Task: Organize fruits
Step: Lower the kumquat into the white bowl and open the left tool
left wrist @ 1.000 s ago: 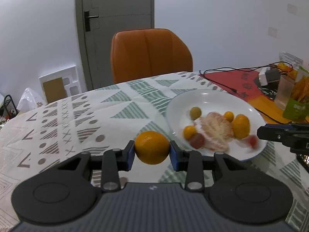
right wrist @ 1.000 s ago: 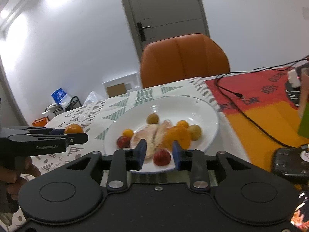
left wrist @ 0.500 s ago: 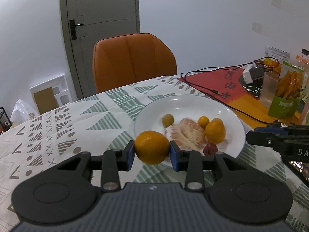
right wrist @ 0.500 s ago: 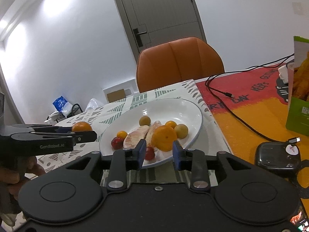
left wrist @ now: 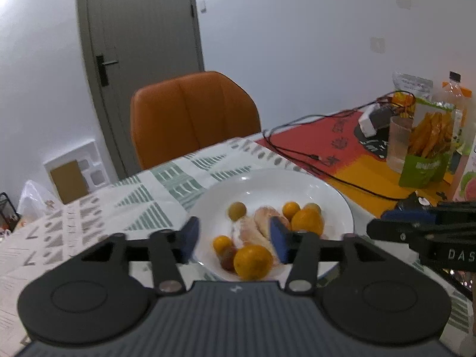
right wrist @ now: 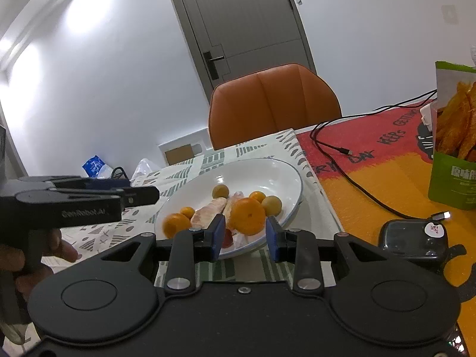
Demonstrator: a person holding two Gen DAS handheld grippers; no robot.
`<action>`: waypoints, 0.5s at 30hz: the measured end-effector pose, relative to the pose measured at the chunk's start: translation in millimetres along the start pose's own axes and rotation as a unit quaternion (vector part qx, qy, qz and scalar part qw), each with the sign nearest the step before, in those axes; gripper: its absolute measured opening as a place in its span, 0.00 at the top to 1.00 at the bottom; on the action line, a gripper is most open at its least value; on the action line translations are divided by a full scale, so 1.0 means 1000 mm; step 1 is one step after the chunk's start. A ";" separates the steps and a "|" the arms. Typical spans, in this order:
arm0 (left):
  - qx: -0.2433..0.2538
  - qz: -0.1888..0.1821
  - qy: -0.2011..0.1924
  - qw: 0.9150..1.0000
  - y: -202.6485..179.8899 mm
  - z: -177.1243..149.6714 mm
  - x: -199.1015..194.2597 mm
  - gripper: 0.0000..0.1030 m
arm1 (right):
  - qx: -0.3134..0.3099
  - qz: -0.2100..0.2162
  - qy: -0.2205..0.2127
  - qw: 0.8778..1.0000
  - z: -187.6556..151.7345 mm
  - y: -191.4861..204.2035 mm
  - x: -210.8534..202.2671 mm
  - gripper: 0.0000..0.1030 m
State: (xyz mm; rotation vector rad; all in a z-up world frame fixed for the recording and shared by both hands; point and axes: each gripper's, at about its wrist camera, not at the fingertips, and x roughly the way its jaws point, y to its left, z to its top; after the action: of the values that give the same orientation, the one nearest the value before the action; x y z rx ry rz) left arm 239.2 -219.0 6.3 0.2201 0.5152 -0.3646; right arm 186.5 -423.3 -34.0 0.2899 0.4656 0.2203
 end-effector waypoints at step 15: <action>-0.028 0.041 -0.002 0.999 0.026 -0.015 -0.042 0.25 | -0.017 0.016 -0.013 1.000 -0.001 0.024 -0.017 0.57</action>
State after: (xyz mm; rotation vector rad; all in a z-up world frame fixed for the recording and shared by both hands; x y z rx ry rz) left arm 208.5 -178.6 18.5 0.1857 0.5113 -0.2712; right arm 167.7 -405.3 -19.7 0.2675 0.4310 0.2547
